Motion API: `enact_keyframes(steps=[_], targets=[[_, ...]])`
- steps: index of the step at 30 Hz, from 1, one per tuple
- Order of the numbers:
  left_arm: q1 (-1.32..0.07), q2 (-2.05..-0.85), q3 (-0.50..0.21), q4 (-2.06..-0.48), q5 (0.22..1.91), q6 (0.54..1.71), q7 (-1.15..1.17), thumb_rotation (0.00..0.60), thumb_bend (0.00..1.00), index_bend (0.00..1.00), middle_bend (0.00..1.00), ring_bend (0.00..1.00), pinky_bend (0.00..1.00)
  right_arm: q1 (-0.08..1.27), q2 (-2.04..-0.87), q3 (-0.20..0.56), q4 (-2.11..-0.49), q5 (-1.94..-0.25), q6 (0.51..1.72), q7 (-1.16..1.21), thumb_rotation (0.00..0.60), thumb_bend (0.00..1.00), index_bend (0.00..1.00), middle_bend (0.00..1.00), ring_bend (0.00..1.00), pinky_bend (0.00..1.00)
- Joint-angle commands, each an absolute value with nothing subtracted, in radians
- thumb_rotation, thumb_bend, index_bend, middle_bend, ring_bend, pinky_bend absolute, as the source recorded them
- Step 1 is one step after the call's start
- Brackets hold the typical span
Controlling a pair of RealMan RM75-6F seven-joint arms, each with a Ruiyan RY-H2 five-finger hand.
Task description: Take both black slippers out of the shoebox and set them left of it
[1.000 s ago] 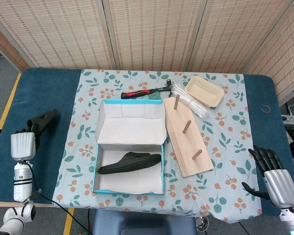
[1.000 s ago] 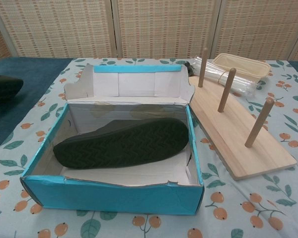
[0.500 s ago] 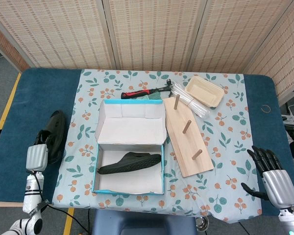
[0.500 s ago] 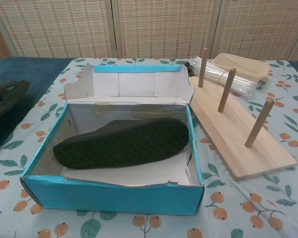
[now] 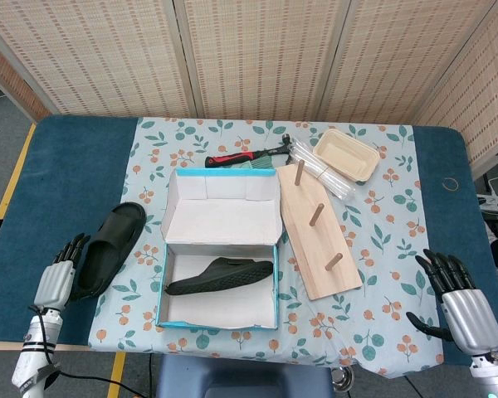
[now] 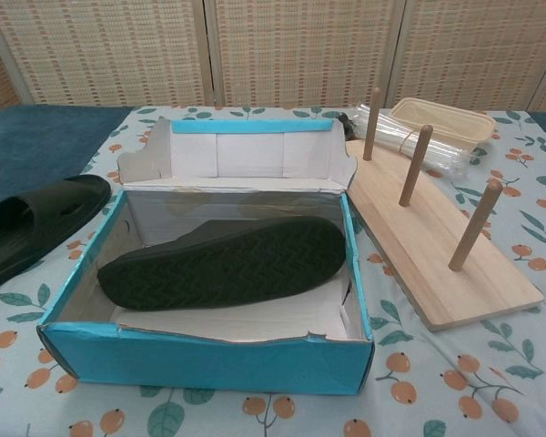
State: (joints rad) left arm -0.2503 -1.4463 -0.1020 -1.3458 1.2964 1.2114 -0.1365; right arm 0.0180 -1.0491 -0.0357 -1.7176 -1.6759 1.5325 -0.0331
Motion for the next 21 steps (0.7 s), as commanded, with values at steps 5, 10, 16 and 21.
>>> enact_keyframes(steps=[5, 10, 16, 21], targets=[[-0.199, -1.348, -0.035, -1.469, 1.467, 1.349, -0.181, 0.6, 0.31, 0.0, 0.0, 0.0, 0.09, 0.009, -1.043, -0.033, -1.72, -1.679, 1.555, -0.031, 0.515, 0.14, 0.0, 0.0, 0.0, 0.0], [-0.085, -1.269, 0.055, -1.511, 1.624, 1.569, -0.077, 0.6, 0.32, 0.0, 0.0, 0.0, 0.07, -0.004, -1.045, -0.028, -1.72, -1.682, 1.582, -0.05, 0.516, 0.14, 0.0, 0.0, 0.0, 0.0], [-0.058, -1.259, 0.098, -1.529, 1.686, 1.596, -0.052, 0.6, 0.32, 0.0, 0.0, 0.0, 0.07, -0.005, -1.053, -0.029, -1.726, -1.688, 1.581, -0.066, 0.515, 0.14, 0.0, 0.0, 0.0, 0.0], [-0.097, -1.265, 0.111, -1.602, 1.767, 1.56, -0.01, 0.6, 0.32, 0.0, 0.0, 0.0, 0.09, 0.0, -1.056, -0.037, -1.726, -1.697, 1.565, -0.073, 0.514, 0.14, 0.0, 0.0, 0.0, 0.0]])
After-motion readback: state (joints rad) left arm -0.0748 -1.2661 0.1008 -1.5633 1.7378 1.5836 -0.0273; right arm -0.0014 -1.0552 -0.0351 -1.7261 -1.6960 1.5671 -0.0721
